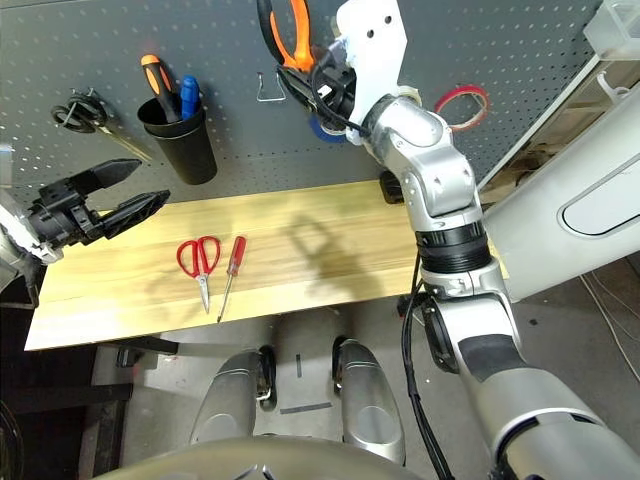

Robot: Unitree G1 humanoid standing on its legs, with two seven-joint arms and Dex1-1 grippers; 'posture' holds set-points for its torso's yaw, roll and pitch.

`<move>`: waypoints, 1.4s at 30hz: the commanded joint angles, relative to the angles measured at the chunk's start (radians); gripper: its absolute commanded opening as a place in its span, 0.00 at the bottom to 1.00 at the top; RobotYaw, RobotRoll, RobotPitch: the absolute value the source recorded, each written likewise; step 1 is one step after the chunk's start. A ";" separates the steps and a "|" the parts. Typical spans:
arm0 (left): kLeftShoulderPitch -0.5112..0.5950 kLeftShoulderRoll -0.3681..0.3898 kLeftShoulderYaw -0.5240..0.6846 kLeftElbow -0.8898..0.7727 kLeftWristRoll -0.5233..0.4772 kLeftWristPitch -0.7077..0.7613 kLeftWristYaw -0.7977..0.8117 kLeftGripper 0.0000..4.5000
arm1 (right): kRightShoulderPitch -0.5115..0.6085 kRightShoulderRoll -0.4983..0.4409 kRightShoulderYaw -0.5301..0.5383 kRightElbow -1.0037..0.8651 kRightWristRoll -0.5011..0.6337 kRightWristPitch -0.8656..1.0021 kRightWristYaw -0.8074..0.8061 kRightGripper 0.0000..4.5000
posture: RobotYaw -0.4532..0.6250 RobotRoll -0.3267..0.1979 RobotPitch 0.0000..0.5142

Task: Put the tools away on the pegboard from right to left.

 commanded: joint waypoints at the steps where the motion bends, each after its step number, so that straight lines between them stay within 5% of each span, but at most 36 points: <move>1: 0.005 0.008 0.006 -0.020 -0.020 0.022 0.003 1.00 | -0.034 0.027 0.005 0.053 -0.030 -0.089 -0.019 0.45 | 0.45 0.62 0.21; 19: -0.004 0.009 -0.013 -0.042 -0.026 0.053 0.014 1.00 | -0.123 0.166 0.083 0.361 -0.277 -0.403 -0.220 0.45 | 0.45 0.62 0.22; 42: -0.011 -0.003 -0.024 -0.065 -0.024 0.048 0.035 1.00 | -0.192 0.195 0.098 0.554 -0.333 -0.553 -0.236 0.45 | 0.46 0.62 0.20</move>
